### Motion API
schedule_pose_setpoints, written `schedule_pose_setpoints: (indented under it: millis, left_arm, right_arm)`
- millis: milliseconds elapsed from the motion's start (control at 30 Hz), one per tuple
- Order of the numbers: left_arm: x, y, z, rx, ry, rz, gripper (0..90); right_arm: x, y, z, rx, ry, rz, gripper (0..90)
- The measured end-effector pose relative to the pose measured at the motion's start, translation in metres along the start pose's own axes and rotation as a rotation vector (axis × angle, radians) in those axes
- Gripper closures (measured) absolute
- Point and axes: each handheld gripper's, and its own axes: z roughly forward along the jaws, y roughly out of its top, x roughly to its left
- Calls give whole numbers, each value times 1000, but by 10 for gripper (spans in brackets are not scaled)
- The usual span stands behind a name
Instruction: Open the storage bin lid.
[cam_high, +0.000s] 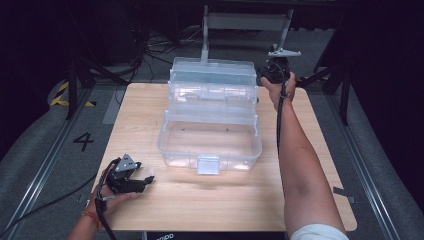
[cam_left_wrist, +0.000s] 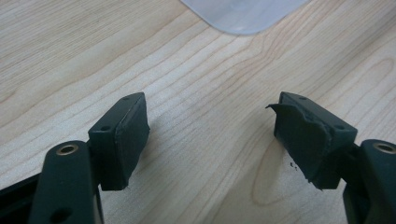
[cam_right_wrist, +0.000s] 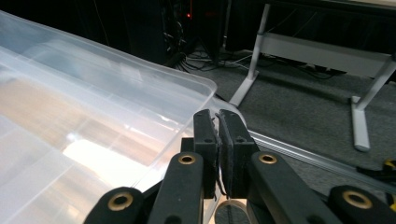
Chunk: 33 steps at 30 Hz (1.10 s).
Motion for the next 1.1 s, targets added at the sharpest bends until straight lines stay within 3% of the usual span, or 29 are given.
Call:
schedule_pose_setpoints:
  millis: [100,400,1100]
  left_arm:
    - [-1,0,0,3,-2,-16,267]
    - [-1,0,0,4,-4,-12,266]
    - [-2,-1,0,-2,1,-17,264]
  right_arm:
    - [2,-1,1,-1,2,1,869]
    - [4,-2,-1,7,-3,-20,862]
    - [9,-10,-28,7,-1,-81,858]
